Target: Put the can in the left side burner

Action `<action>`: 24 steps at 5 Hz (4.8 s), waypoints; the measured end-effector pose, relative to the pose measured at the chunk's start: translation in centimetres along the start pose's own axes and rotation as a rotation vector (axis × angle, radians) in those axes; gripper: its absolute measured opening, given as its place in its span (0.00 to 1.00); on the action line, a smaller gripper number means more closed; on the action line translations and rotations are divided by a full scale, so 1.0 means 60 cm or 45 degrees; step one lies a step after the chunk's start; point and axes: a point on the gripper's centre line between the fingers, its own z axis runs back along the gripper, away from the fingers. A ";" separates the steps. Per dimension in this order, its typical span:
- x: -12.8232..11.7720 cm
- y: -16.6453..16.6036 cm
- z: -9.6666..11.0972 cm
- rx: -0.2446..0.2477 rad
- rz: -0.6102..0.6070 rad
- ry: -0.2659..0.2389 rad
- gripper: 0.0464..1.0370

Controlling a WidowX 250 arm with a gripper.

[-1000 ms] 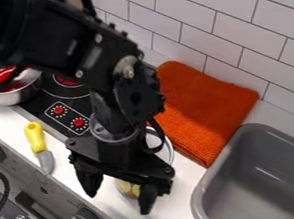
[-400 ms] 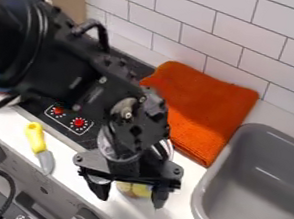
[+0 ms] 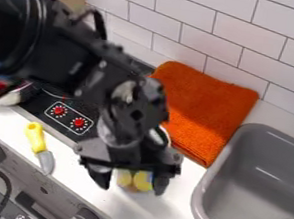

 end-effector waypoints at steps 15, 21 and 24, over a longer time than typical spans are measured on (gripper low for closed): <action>0.132 0.079 -0.002 0.018 0.263 -0.068 0.96; 0.211 0.116 -0.019 0.092 0.205 -0.166 0.96; 0.279 0.123 -0.032 0.094 0.289 -0.183 0.96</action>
